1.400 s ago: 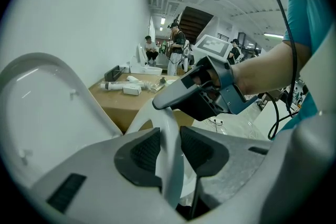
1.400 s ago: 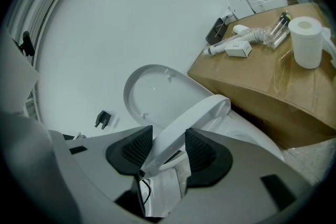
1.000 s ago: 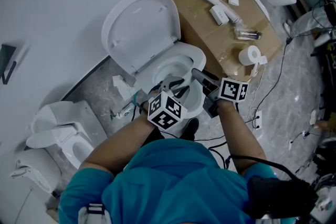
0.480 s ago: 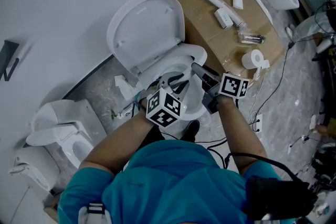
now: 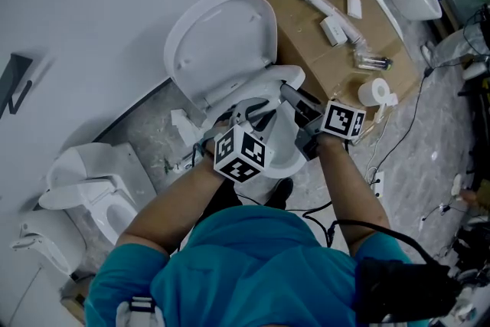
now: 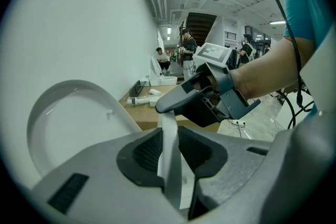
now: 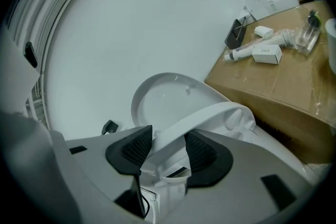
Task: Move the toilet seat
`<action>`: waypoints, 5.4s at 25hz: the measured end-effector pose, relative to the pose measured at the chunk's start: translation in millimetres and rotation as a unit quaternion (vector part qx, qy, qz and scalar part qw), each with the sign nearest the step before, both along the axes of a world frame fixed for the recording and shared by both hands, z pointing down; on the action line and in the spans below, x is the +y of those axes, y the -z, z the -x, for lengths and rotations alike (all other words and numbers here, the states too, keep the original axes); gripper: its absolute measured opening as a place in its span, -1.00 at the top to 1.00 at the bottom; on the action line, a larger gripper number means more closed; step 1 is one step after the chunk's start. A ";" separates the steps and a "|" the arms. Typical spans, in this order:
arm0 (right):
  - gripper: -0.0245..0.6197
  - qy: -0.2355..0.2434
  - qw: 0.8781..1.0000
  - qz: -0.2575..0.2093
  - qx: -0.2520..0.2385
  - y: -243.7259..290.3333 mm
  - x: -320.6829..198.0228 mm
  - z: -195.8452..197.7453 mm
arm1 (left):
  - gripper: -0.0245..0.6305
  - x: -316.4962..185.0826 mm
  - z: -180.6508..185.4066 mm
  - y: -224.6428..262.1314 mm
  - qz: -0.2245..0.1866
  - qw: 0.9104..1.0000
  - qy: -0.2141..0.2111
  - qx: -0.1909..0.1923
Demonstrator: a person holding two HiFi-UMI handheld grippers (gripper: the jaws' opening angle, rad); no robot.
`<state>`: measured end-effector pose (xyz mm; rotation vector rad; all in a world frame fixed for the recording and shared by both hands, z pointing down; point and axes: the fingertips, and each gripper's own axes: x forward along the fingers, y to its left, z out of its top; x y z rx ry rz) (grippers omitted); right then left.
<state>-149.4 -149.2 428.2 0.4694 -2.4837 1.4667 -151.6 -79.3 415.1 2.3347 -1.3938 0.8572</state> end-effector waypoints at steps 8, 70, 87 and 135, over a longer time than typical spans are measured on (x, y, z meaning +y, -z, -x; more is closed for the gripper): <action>0.31 -0.005 1.000 -0.008 -0.012 5.2 -12.4 23.1 | 0.62 -11.8 23.0 6.0 -0.023 0.999 0.014 -0.022; 0.28 -0.011 0.998 -0.057 -0.031 9.2 -83.5 156.5 | 0.71 -88.9 169.7 -2.5 -0.088 0.957 0.073 -0.268; 0.28 -0.009 0.998 -0.058 -0.031 8.7 -84.2 157.5 | 0.72 -90.0 171.7 -3.3 -0.086 0.957 0.072 -0.269; 0.91 -0.022 0.944 -0.328 0.025 243.2 53.4 -217.8 | 0.91 36.6 -72.3 260.4 -0.191 0.951 -0.109 0.219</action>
